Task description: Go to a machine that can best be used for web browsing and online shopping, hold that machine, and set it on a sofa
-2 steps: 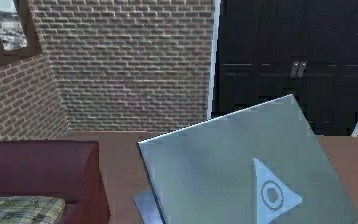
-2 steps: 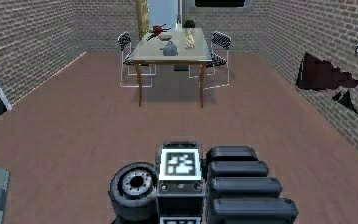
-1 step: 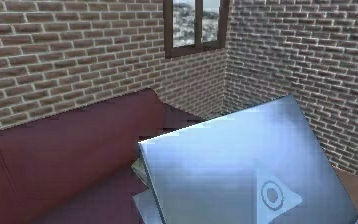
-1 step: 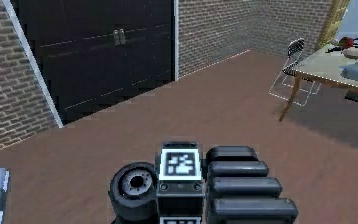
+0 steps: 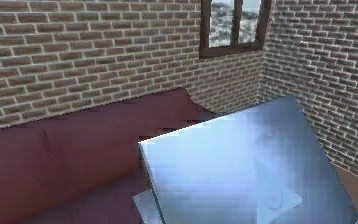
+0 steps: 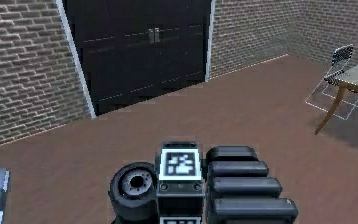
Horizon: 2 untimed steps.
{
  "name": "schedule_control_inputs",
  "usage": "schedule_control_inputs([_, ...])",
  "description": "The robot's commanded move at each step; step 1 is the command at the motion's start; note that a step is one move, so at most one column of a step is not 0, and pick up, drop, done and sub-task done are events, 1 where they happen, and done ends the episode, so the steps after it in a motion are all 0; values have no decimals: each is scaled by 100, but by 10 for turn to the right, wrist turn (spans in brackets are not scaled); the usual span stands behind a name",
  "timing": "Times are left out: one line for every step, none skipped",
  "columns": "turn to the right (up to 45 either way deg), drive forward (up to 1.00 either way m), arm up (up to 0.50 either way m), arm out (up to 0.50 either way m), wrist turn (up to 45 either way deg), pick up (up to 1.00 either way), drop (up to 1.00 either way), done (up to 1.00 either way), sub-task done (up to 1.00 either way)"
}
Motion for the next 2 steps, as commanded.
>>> schedule_control_inputs([450,0,0,0,0,0,0,0,0])
schedule_control_inputs([450,0,0,0,0,0,0,0,0])
